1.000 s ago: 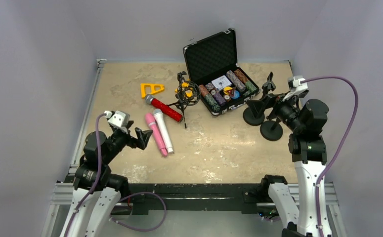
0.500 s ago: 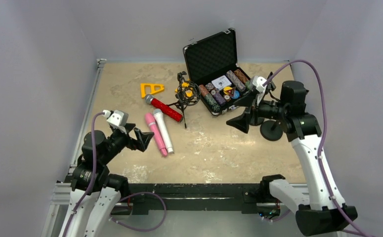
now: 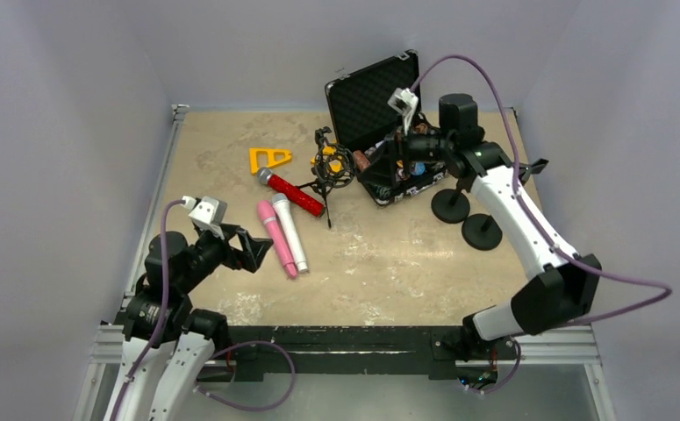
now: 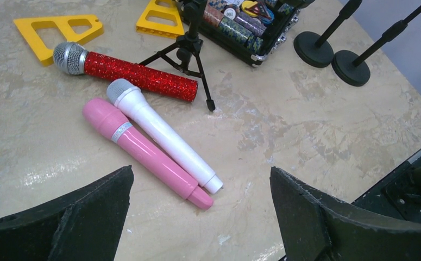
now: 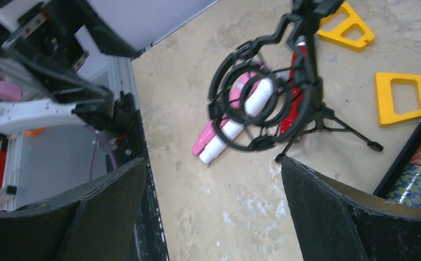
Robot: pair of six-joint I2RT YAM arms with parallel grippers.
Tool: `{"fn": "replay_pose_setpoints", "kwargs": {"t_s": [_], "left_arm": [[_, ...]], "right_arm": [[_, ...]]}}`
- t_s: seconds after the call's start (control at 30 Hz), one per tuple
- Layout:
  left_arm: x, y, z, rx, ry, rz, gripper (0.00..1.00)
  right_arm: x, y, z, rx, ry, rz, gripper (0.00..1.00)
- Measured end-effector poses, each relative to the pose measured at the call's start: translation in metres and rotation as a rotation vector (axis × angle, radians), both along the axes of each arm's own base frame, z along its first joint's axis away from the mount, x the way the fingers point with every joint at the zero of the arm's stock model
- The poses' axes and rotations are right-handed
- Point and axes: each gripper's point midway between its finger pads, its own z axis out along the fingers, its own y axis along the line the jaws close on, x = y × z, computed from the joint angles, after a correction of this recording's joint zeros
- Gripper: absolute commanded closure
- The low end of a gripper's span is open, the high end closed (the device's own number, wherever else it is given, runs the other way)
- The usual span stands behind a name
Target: Attach the microphones to the stand
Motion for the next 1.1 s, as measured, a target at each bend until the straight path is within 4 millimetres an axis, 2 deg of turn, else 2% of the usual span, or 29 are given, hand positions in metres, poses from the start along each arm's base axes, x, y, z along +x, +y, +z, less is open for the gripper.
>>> {"fn": "replay_pose_setpoints", "kwargs": {"t_s": [0.2,0.33,0.47,0.67,0.87,1.1], "left_arm": [[-0.007,0.002,0.0,-0.016,0.018,0.015,0.02],[0.001,0.002,0.002,-0.028,-0.009,0.031,0.02],[0.025,-0.003,-0.012,-0.024,0.016,0.032,0.02],[0.059,-0.014,-0.032,-0.001,0.088,0.006,0.02],[0.064,-0.02,-0.031,0.02,0.087,-0.04,0.02],[0.063,-0.026,-0.02,0.006,0.017,-0.081,0.02]], "right_arm": [[0.058,0.024,-0.004,-0.046,0.043,-0.116,0.02],[0.074,0.026,-0.011,-0.07,0.046,-0.163,0.06],[0.078,0.028,-0.02,-0.077,0.087,-0.174,0.07],[0.069,0.037,-0.04,-0.048,0.206,-0.124,0.07],[0.066,0.046,-0.057,-0.046,0.283,-0.093,0.07],[0.065,0.052,-0.064,-0.04,0.326,-0.083,0.1]]}}
